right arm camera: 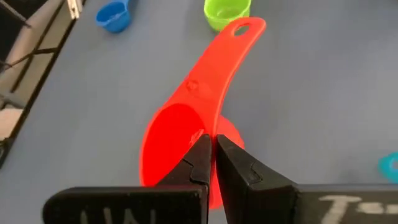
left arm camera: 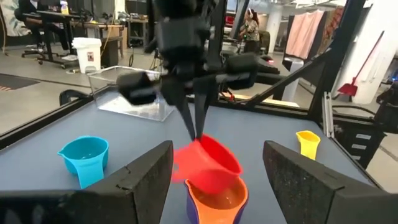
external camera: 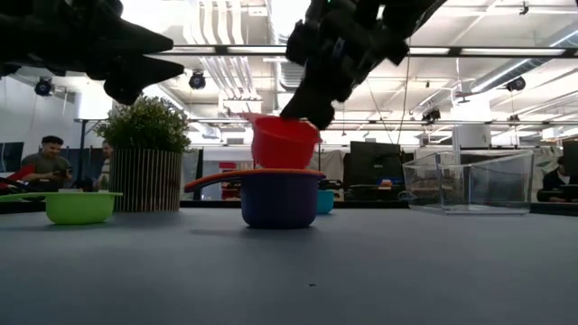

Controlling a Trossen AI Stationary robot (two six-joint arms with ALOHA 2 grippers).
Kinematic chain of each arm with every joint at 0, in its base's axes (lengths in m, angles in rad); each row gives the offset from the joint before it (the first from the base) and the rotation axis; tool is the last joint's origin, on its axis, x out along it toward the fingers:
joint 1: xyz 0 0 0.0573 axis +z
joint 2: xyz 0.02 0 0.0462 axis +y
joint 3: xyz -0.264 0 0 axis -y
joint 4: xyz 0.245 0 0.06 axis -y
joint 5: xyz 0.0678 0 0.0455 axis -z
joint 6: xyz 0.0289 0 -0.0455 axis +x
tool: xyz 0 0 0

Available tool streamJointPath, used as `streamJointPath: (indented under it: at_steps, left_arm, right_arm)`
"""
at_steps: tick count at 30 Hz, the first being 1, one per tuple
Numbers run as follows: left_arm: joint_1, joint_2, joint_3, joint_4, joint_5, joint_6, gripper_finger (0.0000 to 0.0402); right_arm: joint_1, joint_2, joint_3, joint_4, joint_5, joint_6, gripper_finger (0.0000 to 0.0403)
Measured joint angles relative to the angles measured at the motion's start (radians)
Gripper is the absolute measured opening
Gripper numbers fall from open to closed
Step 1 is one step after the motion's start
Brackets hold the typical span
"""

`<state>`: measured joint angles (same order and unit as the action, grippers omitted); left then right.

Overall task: Nest measuring cups in basket
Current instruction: Stack the red measuring cup on top of the orange measuring cup

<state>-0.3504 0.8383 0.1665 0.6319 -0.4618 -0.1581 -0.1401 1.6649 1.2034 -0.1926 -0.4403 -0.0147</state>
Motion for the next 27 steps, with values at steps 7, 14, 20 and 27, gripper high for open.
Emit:
streamJointPath:
  at_steps: [7,14,20,27]
  left_arm:
    - [0.000,0.011,0.000,0.003,0.000,0.002,0.0233]
    - [0.000,0.020,0.000,0.004,0.000,0.001,0.0233]
    - [0.000,0.024,0.000,0.005,0.000,0.000,0.0233]
    - [0.000,0.039,0.000,0.004,0.000,-0.005,0.0233]
  right_arm:
    - [-0.027,0.062,0.000,0.010,-0.076,0.004,0.0008]
    - [-0.026,0.070,0.000,0.012,-0.085,-0.031,0.0011]
    - [-0.026,0.059,0.001,0.012,-0.085,-0.005,0.0044]
    - [-0.026,0.049,0.001,0.011,-0.055,0.002,0.0111]
